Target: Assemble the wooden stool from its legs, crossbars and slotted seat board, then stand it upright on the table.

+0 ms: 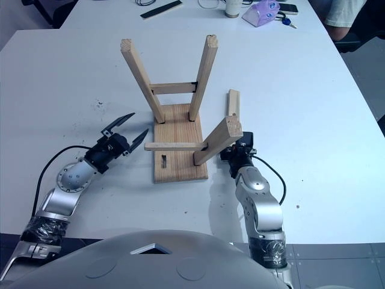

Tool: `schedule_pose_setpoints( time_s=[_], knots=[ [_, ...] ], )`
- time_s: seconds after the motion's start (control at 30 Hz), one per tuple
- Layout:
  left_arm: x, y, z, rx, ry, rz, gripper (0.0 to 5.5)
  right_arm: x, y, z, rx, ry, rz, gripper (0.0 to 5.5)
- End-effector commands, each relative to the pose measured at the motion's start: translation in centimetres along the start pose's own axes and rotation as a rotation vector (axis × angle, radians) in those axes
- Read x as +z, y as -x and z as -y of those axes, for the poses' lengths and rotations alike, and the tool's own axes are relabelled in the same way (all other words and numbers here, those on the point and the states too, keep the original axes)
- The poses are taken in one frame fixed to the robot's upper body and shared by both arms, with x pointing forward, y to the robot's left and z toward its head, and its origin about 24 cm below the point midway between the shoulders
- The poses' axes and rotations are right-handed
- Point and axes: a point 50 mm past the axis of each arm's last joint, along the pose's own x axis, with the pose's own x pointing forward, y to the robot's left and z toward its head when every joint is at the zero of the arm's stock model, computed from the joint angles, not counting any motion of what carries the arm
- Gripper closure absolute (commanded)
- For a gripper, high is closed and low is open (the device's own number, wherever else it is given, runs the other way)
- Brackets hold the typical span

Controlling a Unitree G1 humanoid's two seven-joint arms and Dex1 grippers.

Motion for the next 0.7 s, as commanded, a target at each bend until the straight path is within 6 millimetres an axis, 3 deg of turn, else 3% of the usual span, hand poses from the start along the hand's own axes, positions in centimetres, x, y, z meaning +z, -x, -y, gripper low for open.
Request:
schedule_pose_setpoints(
  time_s=[0.03,0.2,0.4,0.5,0.6,0.7],
  knots=[
    [0.2,-0.3,-0.1,0.001,0.012,0.003,2.5,-1.1,0.1,0.1,-0.003,-0.007,-0.044,2.69],
    [0.0,-0.8,-1.6,0.114,0.131,-0.04,2.5,-1.1,0.3,0.2,0.003,-0.043,-0.036,3.42],
    [0.0,-2.0,-5.3,0.267,0.32,-0.098,2.5,0.7,0.4,2.0,-0.024,-0.1,0.06,3.47],
    [2.2,-3.0,-7.4,0.267,0.485,-0.046,2.5,4.1,1.0,4.6,-0.031,-0.09,0.225,3.47],
    [6.9,-3.9,-9.6,0.155,0.607,0.075,2.5,9.9,3.5,8.0,0.061,-0.039,0.472,3.47],
    [12.0,-3.9,-11.4,-0.022,0.688,0.255,2.5,15.1,6.9,8.7,0.305,-0.019,0.66,3.47]
  ],
)
